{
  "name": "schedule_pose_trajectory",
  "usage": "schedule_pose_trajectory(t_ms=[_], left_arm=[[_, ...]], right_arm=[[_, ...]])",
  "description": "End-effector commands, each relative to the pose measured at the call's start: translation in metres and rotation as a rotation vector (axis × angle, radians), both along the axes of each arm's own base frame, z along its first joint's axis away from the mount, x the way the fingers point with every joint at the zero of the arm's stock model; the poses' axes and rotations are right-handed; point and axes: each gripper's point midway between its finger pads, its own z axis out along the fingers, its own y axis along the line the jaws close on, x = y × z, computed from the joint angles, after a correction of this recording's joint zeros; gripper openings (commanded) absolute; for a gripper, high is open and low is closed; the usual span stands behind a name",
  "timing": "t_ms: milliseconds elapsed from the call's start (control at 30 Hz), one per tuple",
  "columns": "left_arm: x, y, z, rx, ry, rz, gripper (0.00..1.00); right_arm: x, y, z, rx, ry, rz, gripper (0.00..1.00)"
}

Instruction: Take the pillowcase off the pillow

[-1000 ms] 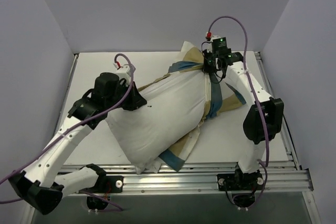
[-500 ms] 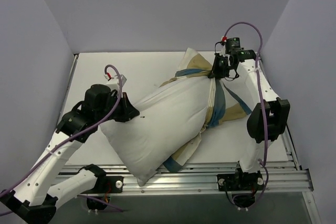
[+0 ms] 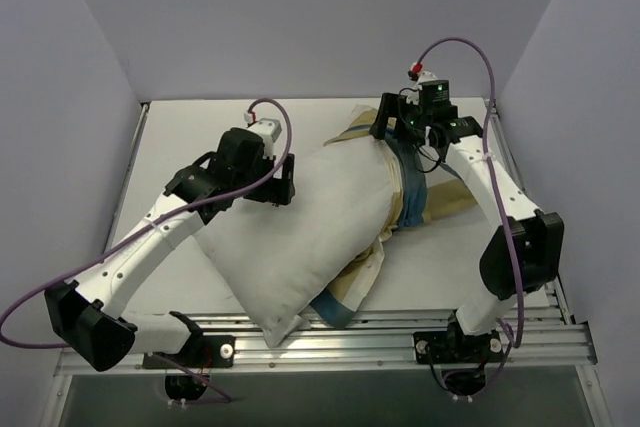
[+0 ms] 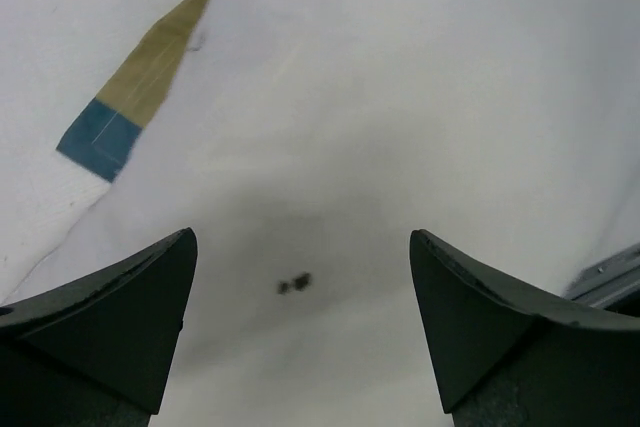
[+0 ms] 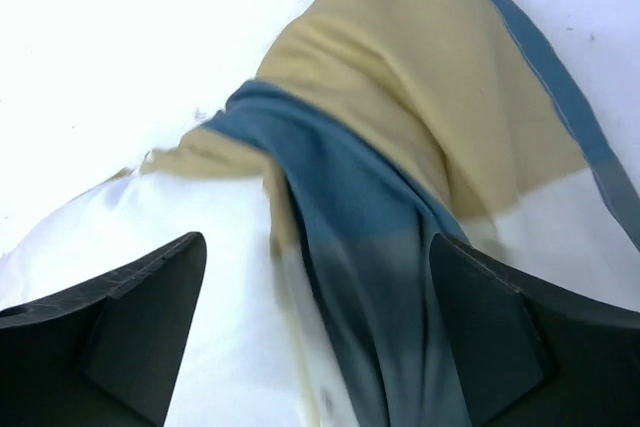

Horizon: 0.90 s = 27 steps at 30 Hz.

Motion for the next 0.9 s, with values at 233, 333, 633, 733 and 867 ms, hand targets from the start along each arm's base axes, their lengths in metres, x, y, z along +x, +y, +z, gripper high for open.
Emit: schedule_pose_trajectory(t_ms=[233,333,633,733,867], left_arm=[[-0.077,-0.109,0.047,0.124,-0.384,-0.365,0.94],[-0.09,-0.131,0.018,0.208,-0.383,-0.419,0.94],[-0.073,-0.146,-0.062,0.475,-0.344,-0.312,0.94],[-0.064,-0.142,-0.086,0.515,-0.314,-0.243,1.0],[-0.051,-0.135,-0.106,0.494,-0.242,-0.172,0.41]], right_arm=[[-0.092,-0.044,0.048,0.015,-0.162,-0.168,1.0],[-0.116,-0.053,0.038,0.016,-0.152,-0.194,1.0],[-0.174,-0.053,-0.017,0.047,-0.058,-0.157,1.0],[-0.186,-0.046,-0.034,0.09,-0.019,-0.138,1.0],[-0.206,-0.03,-0.063,0.157,0.052,-0.061,0.97]])
